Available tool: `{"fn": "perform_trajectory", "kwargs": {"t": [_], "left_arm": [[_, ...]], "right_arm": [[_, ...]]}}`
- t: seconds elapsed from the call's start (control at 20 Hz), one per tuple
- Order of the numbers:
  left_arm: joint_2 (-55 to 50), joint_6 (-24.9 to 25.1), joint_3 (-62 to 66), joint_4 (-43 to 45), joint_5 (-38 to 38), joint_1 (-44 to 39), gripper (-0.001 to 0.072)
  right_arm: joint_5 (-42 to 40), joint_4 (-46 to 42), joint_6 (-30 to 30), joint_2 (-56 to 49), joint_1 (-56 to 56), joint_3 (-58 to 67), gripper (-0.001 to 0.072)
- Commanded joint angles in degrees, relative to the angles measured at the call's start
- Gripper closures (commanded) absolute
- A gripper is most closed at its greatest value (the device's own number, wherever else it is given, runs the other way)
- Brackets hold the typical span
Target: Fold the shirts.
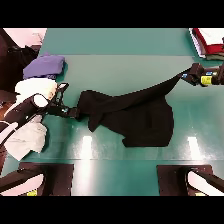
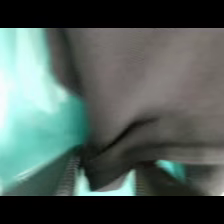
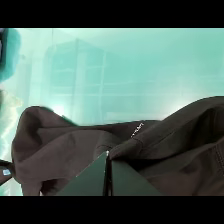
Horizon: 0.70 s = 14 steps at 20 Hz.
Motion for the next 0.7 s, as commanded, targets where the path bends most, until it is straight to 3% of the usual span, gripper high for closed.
{"fn": "perform_trajectory", "kwargs": {"t": [0.0,0.05,0.1,0.35,0.5,0.65], "left_arm": [[0.07,-1.16,0.09,-0.33,0.81,-0.11,0.0425],[0.11,-1.4,0.68,0.37,0.11,-0.11,0.063],[0.13,-1.44,2.05,2.08,-1.07,-0.11,0.0683],[0.15,-4.44,16.81,15.19,-12.24,-0.11,0.0683],[0.26,-4.55,31.1,19.67,-17.2,-0.11,0.0683],[0.26,-4.61,50.38,21.33,-20.09,-0.11,0.0683]], "right_arm": [[0.72,0.04,0.02,0.15,0.0,-0.09,0.0699],[2.1,-0.13,0.02,0.15,0.0,-0.11,0.0699],[4.04,-1.75,0.02,0.2,0.0,-0.11,0.0699],[8.87,-11.08,0.7,7.98,-1.29,-6.88,0.07],[4.39,-9.7,0.68,14.29,-6.23,-9.44,0.07],[-1.6,-4.22,0.02,17.84,-11.43,-4.22,0.07]]}}
